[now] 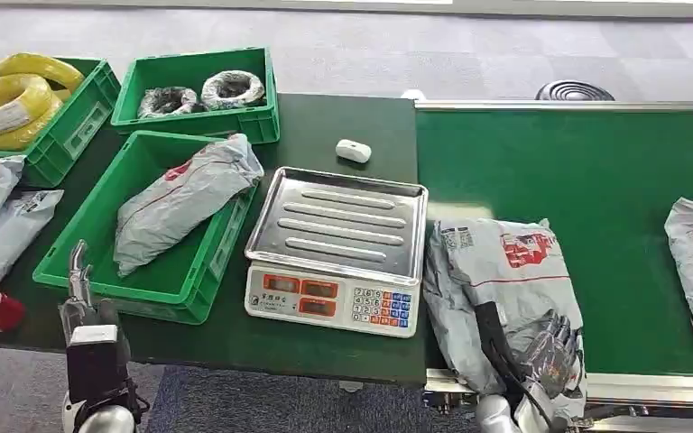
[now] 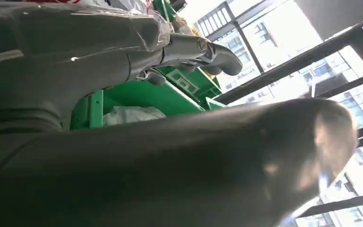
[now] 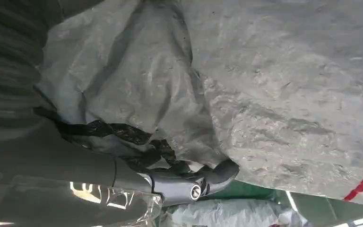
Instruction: Moved the parcel from conveyor to table for the left to box.
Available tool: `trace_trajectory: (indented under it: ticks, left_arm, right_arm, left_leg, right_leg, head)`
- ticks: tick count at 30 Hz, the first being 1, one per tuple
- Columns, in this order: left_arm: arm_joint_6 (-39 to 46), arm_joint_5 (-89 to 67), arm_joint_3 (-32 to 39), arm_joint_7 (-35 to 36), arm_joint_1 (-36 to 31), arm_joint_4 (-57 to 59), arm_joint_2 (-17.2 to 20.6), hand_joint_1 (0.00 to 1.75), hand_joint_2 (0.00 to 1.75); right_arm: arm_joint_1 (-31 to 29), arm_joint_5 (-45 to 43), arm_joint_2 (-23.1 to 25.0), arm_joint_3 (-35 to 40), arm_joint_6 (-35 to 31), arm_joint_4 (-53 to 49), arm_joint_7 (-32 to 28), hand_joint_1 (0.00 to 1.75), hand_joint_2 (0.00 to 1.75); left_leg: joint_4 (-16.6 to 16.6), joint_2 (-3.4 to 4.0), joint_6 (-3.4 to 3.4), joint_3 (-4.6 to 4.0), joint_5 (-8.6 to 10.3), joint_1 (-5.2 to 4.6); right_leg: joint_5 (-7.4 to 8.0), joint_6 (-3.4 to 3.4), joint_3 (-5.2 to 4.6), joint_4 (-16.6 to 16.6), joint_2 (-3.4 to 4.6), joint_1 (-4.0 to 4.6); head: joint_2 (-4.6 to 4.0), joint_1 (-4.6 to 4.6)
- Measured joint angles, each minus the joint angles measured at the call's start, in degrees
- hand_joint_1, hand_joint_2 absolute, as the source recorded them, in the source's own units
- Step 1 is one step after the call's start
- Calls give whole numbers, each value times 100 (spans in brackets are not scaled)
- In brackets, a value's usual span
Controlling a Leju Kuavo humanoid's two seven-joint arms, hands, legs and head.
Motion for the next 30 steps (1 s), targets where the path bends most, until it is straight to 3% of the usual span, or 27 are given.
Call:
trace_trajectory:
  ticks: [1, 2, 3, 4, 5, 9, 25, 30]
  left_arm:
    - [-2, -2, 0, 0, 0, -2, -2, 0, 0]
    - [-2, -7, 2, 0, 3, -7, -4, 0, 0]
    - [-2, -9, 4, 0, 12, -18, -4, 0, 0]
    - [-4, -15, 9, 0, 22, -35, -4, 0, 0]
    - [-2, -31, 13, 0, 26, -44, -4, 0, 0]
    - [-9, -57, 42, 0, 48, -66, -13, 0, 0]
    - [-57, -59, 68, 0, 50, -85, -13, 0, 0]
    - [-46, -57, 74, -2, 66, -85, -11, 0, 0]
  right_arm:
    - [-23, 11, -6, -61, 0, 41, -13, 0, 175]
    - [-37, 33, -11, -102, 0, 65, -28, 17, 175]
    - [-52, 48, -15, -133, 0, 89, -41, 96, 175]
    - [-69, 57, -22, -166, 0, 120, -50, 96, 175]
    - [-80, 81, -31, -190, 0, 142, -59, 127, 175]
    - [-75, 125, -37, -303, 0, 179, -109, 169, 175]
    - [-60, 221, -39, -507, -7, 144, -411, 173, 175]
    - [49, 160, 57, -529, -11, -116, -799, 173, 175]
  left_leg:
    - [0, -1, 3, 4, -2, 0]
    - [0, -3, 4, 9, -3, 0]
    - [0, -3, 5, 14, -4, 1]
    - [0, -3, 6, 18, -3, 0]
    - [0, -4, 6, 22, -3, 0]
    - [0, -7, 8, 27, -2, -2]
    - [0, -7, 8, 26, -4, -3]
    - [0, -5, 8, 19, -4, -3]
  right_leg:
    - [-2, 2, 7, -2, -1, 0]
    - [-3, 3, 14, -3, -3, 0]
    - [-4, 3, 19, -5, -4, -1]
    - [-4, 4, 23, -6, -4, -3]
    - [-3, 4, 29, -8, -5, -4]
    - [-1, 7, 38, -12, -8, -7]
    - [-1, 7, 36, -12, -8, -3]
    - [-1, 7, 38, -12, -7, -3]
  head:
    - [0, 0]
    - [0, 0]
    - [0, 0]
    - [0, 0]
    - [0, 0]
    - [0, 0]
    - [-2, 0]
    - [0, 0]
